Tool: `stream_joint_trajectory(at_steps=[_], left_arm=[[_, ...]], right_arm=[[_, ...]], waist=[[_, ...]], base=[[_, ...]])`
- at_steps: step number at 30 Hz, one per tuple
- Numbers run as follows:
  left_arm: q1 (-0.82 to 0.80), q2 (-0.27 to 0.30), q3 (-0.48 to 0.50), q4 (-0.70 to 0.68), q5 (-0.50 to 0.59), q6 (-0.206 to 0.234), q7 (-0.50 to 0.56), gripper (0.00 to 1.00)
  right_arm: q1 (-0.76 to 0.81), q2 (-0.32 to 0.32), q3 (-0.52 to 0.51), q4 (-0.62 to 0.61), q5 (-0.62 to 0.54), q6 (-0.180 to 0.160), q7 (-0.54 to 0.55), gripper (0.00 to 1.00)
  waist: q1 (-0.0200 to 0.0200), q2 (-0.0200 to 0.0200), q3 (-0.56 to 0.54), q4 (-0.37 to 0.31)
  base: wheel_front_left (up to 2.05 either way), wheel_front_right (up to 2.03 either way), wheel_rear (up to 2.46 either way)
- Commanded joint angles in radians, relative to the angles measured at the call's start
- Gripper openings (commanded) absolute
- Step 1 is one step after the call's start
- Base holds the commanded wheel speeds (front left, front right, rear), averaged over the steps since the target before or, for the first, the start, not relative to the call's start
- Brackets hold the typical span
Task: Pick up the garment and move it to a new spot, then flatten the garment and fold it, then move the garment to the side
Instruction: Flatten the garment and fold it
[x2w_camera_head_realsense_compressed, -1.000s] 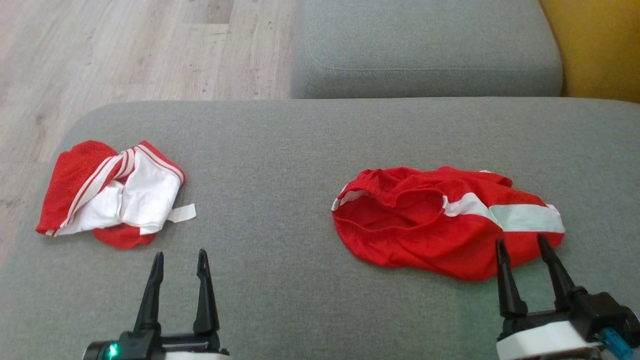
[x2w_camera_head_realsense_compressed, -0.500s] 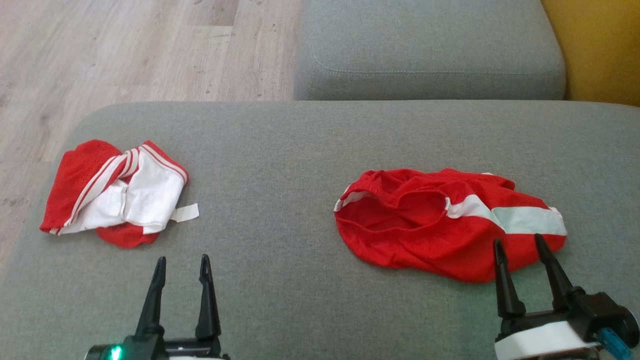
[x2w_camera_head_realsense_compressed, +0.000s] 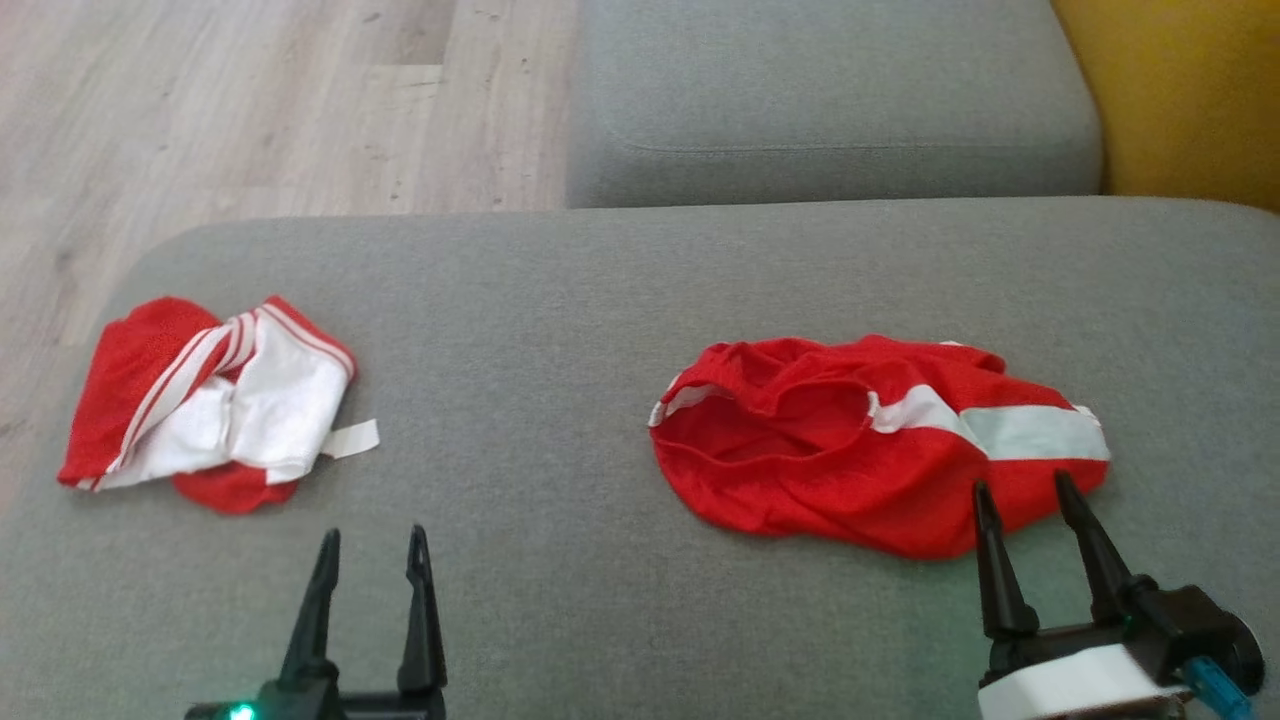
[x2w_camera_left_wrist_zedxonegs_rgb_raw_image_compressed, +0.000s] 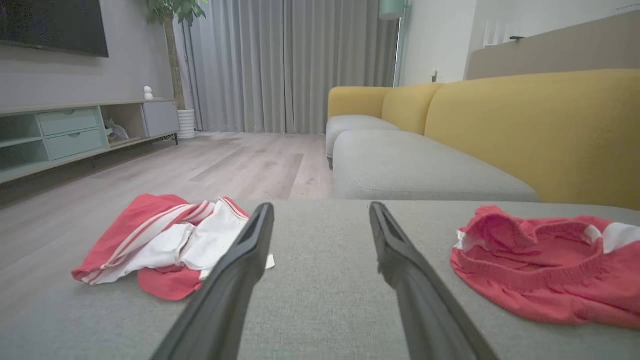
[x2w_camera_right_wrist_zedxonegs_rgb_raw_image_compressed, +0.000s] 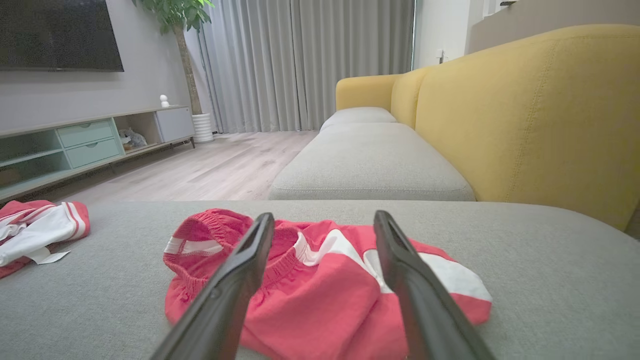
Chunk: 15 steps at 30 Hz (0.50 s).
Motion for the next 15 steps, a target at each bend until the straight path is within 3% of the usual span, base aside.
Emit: stream_joint_trajectory(at_steps=[1,8,15], left_arm=[[-0.022,-0.004,0.025,-0.025,0.008,-0.001,-0.009,1.0],[-0.066,-0.004,-0.017,0.036,-0.012,-0.014,-0.009,1.0],[-0.244,-0.004,-0.144,0.173,-0.105,-0.037,-0.009,1.0]], right_arm=[[-0.022,-0.006,0.025,-0.032,0.002,-0.001,0.0,1.0],[-0.037,-0.006,0.038,-0.037,-0.003,-0.001,0.0,1.0],[-0.072,-0.006,0.063,-0.06,0.002,-0.001,0.0,1.0]], waist=[[0.0,-0.0001,0.003,-0.015],[0.0,-0.0001,0.044,-0.126],[0.0,-0.0001,0.125,-0.27]], base=[[0.0,0.0,0.0],[0.0,0.0,0.0],[0.0,0.0,0.0]])
